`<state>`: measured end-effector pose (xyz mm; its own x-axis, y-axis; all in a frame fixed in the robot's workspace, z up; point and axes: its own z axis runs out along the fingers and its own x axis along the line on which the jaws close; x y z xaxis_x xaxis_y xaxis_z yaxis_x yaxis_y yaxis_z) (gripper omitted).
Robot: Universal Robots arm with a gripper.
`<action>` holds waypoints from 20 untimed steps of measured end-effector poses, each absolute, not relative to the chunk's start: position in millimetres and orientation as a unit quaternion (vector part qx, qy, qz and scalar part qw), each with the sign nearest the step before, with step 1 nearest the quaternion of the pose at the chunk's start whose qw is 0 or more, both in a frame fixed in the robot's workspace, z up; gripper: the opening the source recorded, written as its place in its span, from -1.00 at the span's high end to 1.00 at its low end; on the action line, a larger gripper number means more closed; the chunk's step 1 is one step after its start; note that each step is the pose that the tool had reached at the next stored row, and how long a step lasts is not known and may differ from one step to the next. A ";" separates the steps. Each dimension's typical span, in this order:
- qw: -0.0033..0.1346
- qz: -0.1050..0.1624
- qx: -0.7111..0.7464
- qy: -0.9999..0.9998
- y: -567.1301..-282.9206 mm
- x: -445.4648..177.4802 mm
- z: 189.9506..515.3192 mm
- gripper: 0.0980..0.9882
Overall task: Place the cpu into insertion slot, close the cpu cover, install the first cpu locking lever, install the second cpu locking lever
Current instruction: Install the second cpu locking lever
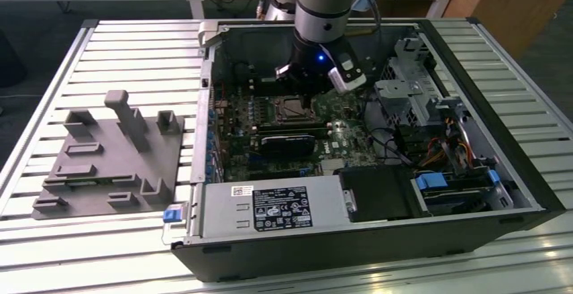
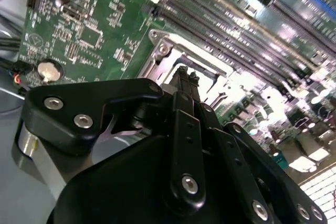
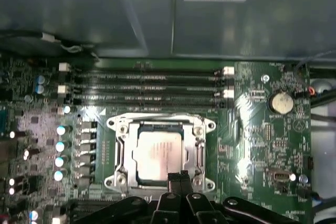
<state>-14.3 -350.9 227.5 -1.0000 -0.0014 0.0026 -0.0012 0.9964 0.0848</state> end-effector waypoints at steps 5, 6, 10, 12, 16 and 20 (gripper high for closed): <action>0.001 -0.043 0.001 -0.999 -352.8 -14.3 229.6 0.98; 0.001 -0.043 0.001 -0.999 -352.8 -14.3 231.0 0.98; 0.001 -0.043 0.001 -0.999 -355.0 -14.3 231.7 0.98; 0.001 -0.043 0.001 -0.999 -358.5 -14.3 231.7 0.98; 0.001 -0.043 0.001 -0.999 -370.6 -16.9 231.4 0.98; 0.001 -0.045 0.001 -0.999 -373.5 -27.8 231.3 0.98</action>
<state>-27.8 -373.5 231.3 -1.0000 -0.0014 0.0027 -0.0011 0.9960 0.0891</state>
